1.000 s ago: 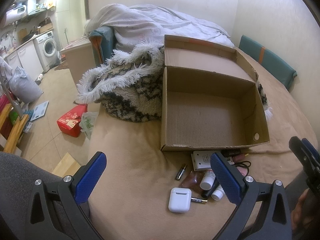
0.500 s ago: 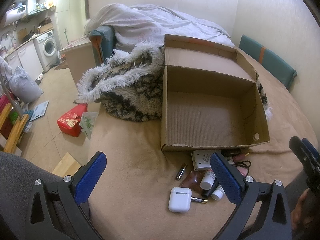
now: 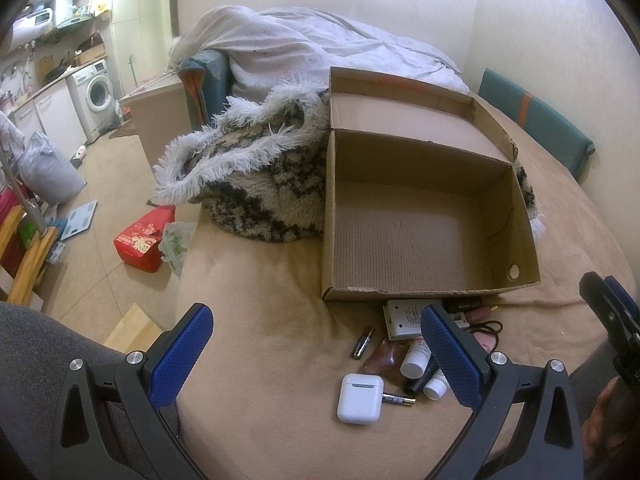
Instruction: Organize rigid objects
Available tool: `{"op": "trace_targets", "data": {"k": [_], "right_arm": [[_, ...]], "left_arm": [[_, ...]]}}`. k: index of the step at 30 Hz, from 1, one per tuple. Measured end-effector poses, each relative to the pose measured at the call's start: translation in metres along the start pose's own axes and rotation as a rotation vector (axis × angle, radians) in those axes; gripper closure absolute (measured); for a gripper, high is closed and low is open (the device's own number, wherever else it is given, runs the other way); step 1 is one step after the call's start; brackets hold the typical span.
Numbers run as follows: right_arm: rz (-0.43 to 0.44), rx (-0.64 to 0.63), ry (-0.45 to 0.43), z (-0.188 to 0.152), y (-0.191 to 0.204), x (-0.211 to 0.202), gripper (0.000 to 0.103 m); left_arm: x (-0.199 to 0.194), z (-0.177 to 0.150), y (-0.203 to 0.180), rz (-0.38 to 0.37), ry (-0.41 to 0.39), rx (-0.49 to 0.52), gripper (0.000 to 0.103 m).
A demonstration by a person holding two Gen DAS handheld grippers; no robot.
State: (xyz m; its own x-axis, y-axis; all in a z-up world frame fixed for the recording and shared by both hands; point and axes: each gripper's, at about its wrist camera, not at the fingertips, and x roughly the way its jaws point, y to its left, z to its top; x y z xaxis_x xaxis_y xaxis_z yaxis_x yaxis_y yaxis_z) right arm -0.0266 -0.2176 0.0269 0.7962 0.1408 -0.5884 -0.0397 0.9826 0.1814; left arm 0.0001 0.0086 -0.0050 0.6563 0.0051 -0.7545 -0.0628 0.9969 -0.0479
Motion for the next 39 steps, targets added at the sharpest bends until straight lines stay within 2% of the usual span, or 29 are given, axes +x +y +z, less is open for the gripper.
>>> {"op": "trace_targets", "data": {"k": [6,12,15,18,22,26,31,32,33,34,37,39], "right_arm": [[0.002,0.009,0.032,0.003,-0.002,0.003,0.000],[0.002,0.053,0.155,-0.006,-0.010,0.026,0.000],[-0.004,0.058,0.184,-0.009,-0.012,0.033,0.000],[-0.001,0.061,0.201,-0.011,-0.013,0.036,0.000],[0.000,0.068,0.213,-0.012,-0.014,0.039,0.000],[-0.001,0.070,0.224,-0.012,-0.014,0.041,0.000],[-0.001,0.071,0.221,-0.013,-0.014,0.040,0.000],[-0.002,0.072,0.222,-0.013,-0.014,0.040,0.000],[-0.002,0.072,0.224,-0.013,-0.014,0.040,0.000],[-0.002,0.072,0.224,-0.013,-0.014,0.040,0.000],[-0.003,0.071,0.226,-0.013,-0.014,0.039,0.000],[-0.003,0.070,0.224,-0.013,-0.014,0.039,0.000]], "left_arm": [[0.010,-0.004,0.000,0.011,0.054,0.005,0.000],[0.031,-0.009,0.004,0.023,0.163,0.000,0.000],[0.047,-0.014,0.002,0.005,0.250,0.015,0.001],[0.069,-0.027,-0.008,-0.018,0.368,0.055,0.009],[0.096,-0.042,-0.022,-0.049,0.501,0.087,0.010],[0.118,-0.056,-0.025,-0.070,0.595,0.059,0.021],[0.133,-0.068,-0.028,-0.089,0.650,0.039,0.035],[0.135,-0.070,-0.028,-0.088,0.658,0.034,0.040],[0.137,-0.071,-0.027,-0.095,0.665,0.024,0.054],[0.140,-0.070,-0.024,-0.113,0.673,0.011,0.062],[0.138,-0.071,-0.019,-0.136,0.667,-0.013,0.063],[0.133,-0.070,-0.017,-0.119,0.647,-0.006,0.063]]}}
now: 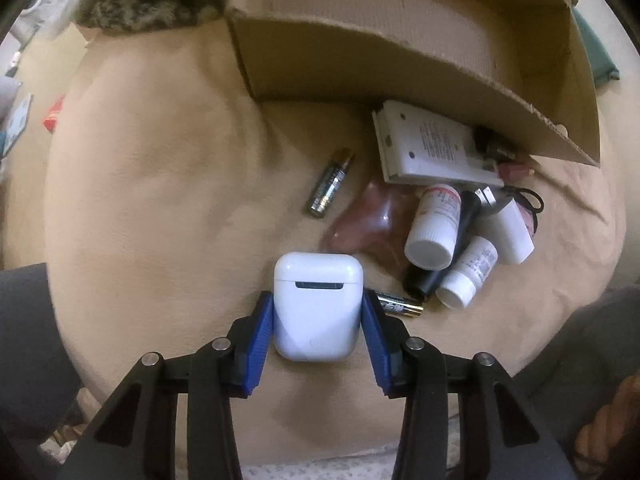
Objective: Organize rigid objects
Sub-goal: 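Grasp the white earbud case with the left gripper, then lift the earbud case with the left gripper while the right gripper grasps the white charger plug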
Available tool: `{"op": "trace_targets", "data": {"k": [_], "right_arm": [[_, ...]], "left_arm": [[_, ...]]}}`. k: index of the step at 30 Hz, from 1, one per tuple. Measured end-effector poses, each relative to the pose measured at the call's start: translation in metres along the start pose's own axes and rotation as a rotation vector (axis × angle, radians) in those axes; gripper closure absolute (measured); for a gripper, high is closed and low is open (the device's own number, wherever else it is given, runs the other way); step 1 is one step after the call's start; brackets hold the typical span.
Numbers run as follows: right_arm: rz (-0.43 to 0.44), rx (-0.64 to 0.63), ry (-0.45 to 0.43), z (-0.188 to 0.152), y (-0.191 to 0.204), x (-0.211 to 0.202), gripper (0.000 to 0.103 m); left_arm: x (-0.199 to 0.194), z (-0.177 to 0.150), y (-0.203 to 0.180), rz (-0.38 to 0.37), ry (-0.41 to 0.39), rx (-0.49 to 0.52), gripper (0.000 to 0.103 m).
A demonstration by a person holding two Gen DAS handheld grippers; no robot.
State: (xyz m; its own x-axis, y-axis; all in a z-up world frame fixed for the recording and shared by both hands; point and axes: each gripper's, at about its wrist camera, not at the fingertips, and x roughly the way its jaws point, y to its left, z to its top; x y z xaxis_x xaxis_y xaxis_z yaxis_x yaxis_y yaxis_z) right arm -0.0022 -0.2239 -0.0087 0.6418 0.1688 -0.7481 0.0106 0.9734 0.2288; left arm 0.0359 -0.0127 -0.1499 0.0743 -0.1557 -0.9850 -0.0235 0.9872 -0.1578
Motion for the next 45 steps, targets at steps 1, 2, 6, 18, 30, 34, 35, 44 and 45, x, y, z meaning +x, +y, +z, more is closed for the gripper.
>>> {"op": "trace_targets", "data": {"k": [1,2,6,18,30,34,35,44,45], "right_arm": [[0.001,0.003,0.001,0.000,0.000,0.000,0.000],[0.001,0.003,0.001,0.000,0.000,0.000,0.000],[0.001,0.006,0.003,0.000,0.000,0.001,0.000],[0.061,0.134,0.204,-0.002,-0.035,0.039,0.000],[0.151,0.310,0.524,-0.036,-0.037,0.109,0.026],[0.126,0.553,0.567,-0.052,-0.050,0.125,0.026],[0.122,0.600,0.568,-0.055,-0.051,0.128,0.026],[-0.006,0.644,0.554,-0.043,-0.027,0.143,0.026],[-0.013,0.625,0.548,-0.042,-0.024,0.141,0.030]], "left_arm": [[-0.003,-0.001,0.001,0.010,-0.012,0.003,0.063],[-0.005,-0.002,0.002,0.017,-0.020,0.000,0.063],[-0.022,-0.006,0.012,0.038,-0.040,-0.034,0.063],[-0.040,-0.005,0.040,0.086,-0.075,-0.112,0.063],[-0.040,-0.002,0.049,0.079,-0.075,-0.131,0.063],[-0.039,0.000,0.044,0.075,-0.076,-0.131,0.063],[-0.039,0.000,0.043,0.075,-0.077,-0.131,0.063],[-0.040,-0.002,0.044,0.091,-0.076,-0.141,0.063],[-0.040,-0.001,0.044,0.090,-0.078,-0.140,0.063]]}}
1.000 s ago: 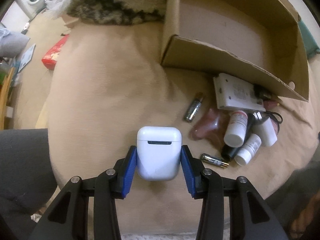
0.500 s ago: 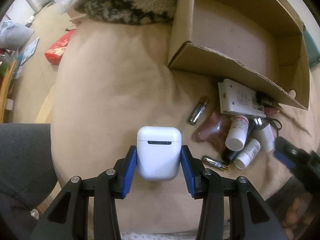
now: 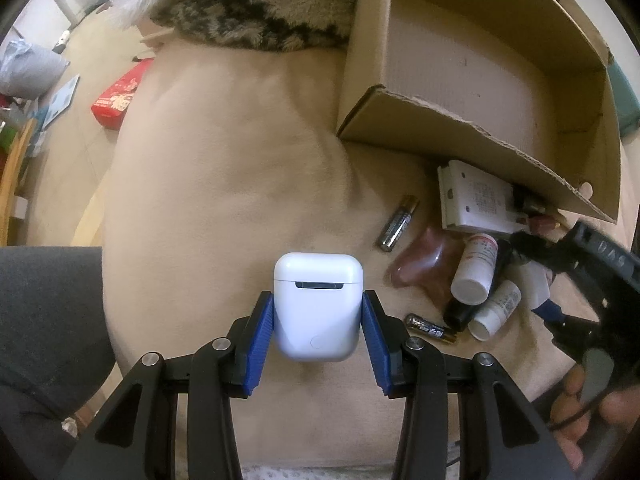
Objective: Organize rigid objects
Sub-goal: 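Lift the earbud case with the left gripper while the right gripper grasps the white charger plug, then carry both items into the box and open both grippers to release them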
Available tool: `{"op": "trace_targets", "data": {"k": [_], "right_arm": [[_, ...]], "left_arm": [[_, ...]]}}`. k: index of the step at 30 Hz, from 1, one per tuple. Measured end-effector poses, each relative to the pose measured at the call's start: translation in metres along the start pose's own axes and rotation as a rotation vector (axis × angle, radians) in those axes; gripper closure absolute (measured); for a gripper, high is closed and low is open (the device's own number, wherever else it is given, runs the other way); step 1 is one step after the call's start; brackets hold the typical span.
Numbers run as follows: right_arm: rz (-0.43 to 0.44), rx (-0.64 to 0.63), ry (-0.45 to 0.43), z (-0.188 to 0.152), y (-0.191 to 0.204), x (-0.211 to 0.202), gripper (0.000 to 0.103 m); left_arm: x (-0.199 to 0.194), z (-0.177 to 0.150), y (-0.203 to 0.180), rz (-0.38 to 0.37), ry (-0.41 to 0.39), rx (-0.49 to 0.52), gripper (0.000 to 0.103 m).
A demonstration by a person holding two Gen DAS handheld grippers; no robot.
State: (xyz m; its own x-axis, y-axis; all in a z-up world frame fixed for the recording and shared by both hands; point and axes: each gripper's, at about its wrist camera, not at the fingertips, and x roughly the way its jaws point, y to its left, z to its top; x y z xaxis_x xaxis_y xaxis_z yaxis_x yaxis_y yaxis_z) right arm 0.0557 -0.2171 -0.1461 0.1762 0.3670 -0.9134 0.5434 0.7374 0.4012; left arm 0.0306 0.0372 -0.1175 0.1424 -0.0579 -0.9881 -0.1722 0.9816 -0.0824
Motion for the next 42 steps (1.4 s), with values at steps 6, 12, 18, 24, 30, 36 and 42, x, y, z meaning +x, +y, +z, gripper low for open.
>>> {"op": "trace_targets", "data": {"k": [6,12,18,24,30,36,42], "right_arm": [[0.036,-0.056,-0.006,-0.013,0.000,-0.007,0.037],[0.081,-0.084,0.022,-0.025,-0.010,-0.022,0.042],[0.116,-0.111,0.028,-0.038,-0.026,-0.032,0.042],[0.175,-0.151,0.034,-0.051,-0.038,-0.056,0.042],[0.307,-0.257,-0.073,-0.054,-0.018,-0.105,0.042],[0.369,-0.360,-0.172,-0.033,-0.003,-0.134,0.042],[0.470,-0.451,-0.235,-0.006,0.021,-0.154,0.042]], "left_arm": [[-0.001,-0.003,-0.001,0.009,-0.009,0.003,0.063],[0.000,-0.001,-0.003,0.017,-0.010,-0.001,0.063],[-0.001,0.000,-0.001,0.029,-0.020,-0.004,0.063],[-0.006,0.000,0.007,0.040,-0.044,-0.012,0.063],[-0.033,0.004,0.008,0.044,-0.131,-0.015,0.063],[-0.074,0.017,0.003,0.041,-0.242,-0.001,0.063],[-0.099,0.044,-0.018,0.021,-0.292,0.053,0.063]]}}
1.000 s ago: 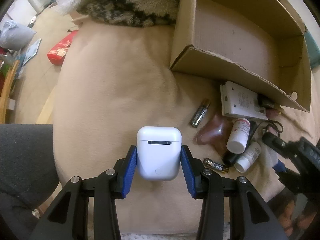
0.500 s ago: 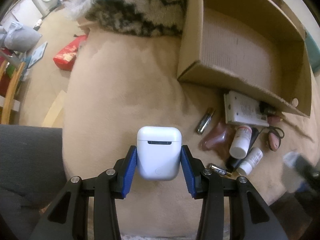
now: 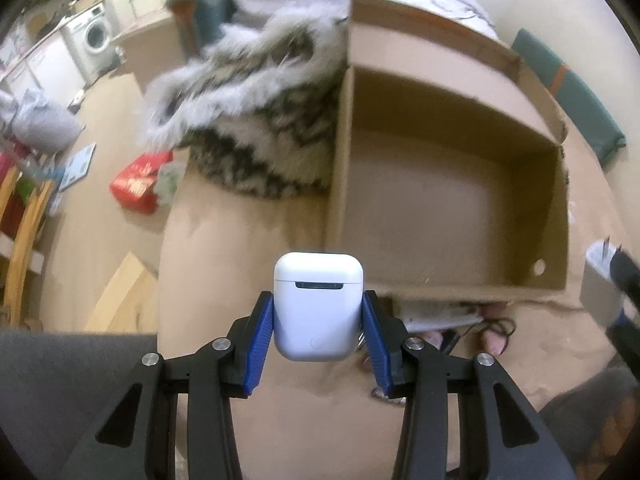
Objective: Organize rigid objects
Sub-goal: 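Carry both items into the box and open both grippers to release them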
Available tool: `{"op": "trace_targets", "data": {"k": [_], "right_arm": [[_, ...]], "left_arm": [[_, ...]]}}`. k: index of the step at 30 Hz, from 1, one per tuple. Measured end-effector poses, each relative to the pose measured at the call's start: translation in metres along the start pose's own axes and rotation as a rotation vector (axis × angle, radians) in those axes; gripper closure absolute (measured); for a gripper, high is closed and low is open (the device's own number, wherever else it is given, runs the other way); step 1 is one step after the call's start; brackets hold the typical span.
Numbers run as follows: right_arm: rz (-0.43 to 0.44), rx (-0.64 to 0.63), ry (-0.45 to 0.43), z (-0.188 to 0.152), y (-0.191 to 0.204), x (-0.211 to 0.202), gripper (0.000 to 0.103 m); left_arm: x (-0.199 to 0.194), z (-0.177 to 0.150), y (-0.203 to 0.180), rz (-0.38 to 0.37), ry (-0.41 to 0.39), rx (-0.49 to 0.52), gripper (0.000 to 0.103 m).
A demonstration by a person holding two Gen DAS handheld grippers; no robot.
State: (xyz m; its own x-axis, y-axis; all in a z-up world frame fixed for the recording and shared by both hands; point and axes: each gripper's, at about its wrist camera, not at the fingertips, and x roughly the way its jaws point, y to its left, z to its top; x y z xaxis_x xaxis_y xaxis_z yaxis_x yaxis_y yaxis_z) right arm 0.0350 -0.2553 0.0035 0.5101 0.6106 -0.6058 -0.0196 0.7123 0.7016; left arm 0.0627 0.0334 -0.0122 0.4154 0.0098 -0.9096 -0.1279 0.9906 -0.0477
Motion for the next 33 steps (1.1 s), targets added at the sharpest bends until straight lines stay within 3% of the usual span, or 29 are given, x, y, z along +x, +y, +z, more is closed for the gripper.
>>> {"op": "trace_targets", "data": {"k": [7,10,15,22,27,33], "right_arm": [[0.060,-0.107,-0.079,0.041,0.003,0.002,0.042],[0.030,-0.148,-0.084,0.051,0.003,0.012,0.042],[-0.033,-0.192,-0.053,0.060,0.000,0.040,0.042],[-0.078,-0.129,0.013,0.057,-0.023,0.073,0.042],[-0.138,-0.131,0.048,0.056,-0.026,0.086,0.042],[-0.179,-0.137,0.088,0.059,-0.029,0.102,0.042]], "left_arm": [[0.005,0.039,-0.030,-0.023,-0.019,0.061,0.063],[0.014,0.052,-0.042,-0.034,-0.016,0.084,0.063],[0.038,0.067,-0.061,-0.046,0.019,0.128,0.063],[0.071,0.065,-0.076,-0.020,0.002,0.155,0.063],[0.094,0.063,-0.073,-0.024,0.067,0.126,0.063],[0.098,0.063,-0.073,-0.015,0.037,0.142,0.063]]}}
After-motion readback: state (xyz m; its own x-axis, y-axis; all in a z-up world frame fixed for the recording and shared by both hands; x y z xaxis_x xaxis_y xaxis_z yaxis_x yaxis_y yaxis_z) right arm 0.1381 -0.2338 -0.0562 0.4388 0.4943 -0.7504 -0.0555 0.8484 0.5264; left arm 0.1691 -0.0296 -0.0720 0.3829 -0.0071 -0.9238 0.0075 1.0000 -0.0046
